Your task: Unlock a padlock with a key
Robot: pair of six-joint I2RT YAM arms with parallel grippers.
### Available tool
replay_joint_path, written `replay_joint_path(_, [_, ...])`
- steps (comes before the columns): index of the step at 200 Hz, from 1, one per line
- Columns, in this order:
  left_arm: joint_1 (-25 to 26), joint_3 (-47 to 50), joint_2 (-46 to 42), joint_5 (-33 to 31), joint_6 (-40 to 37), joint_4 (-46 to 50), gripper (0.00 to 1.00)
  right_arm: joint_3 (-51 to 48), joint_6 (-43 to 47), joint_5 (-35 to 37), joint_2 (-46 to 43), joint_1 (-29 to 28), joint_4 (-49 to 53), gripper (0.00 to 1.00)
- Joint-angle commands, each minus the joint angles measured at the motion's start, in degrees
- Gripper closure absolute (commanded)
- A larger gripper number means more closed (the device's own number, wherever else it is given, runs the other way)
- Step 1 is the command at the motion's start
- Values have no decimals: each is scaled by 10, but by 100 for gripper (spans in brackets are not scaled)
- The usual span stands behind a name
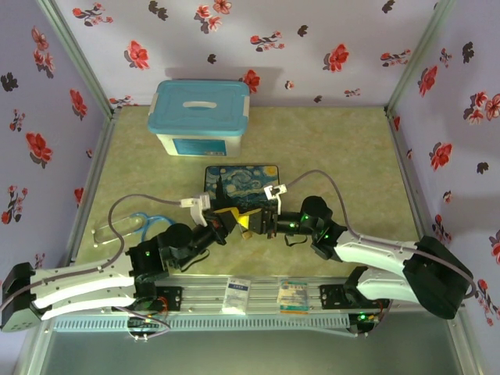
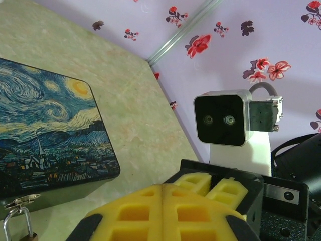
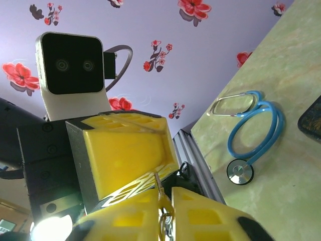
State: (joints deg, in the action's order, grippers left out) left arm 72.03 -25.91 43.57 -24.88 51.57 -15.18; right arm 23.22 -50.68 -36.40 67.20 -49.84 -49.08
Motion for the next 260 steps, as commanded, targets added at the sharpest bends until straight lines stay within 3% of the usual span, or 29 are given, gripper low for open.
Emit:
replay_joint_path(1, [-8,-10,-6,6,3,24,100,22,3,-4,-3,6,-23,43])
replay_joint_path(6, [-8,-6,-7,5,8,14,100,22,0,-1,-2,6,-25,31])
replay_joint_path(11, [-8,0,-10,2,12,2,100,18,-4,3,-1,6,-33,27])
replay_joint_path(57, [-8,71,6,-47,48,-207,100,-19,-96,22,56,6,-235,25])
replay_joint_path(71, [-8,76,20,-50,40,-244,100,-23,-131,25,89,6,-302,29])
replay_joint_path(111, [-9,81,19,-53,17,-291,100,-17,-133,20,107,-1,-303,36])
replay_joint_path(169, [-8,83,-1,-69,-4,-286,100,-16,-140,18,99,-5,-303,51])
replay_joint_path(260, [-9,85,-2,-68,-6,-290,100,12,-137,21,112,-27,-303,66])
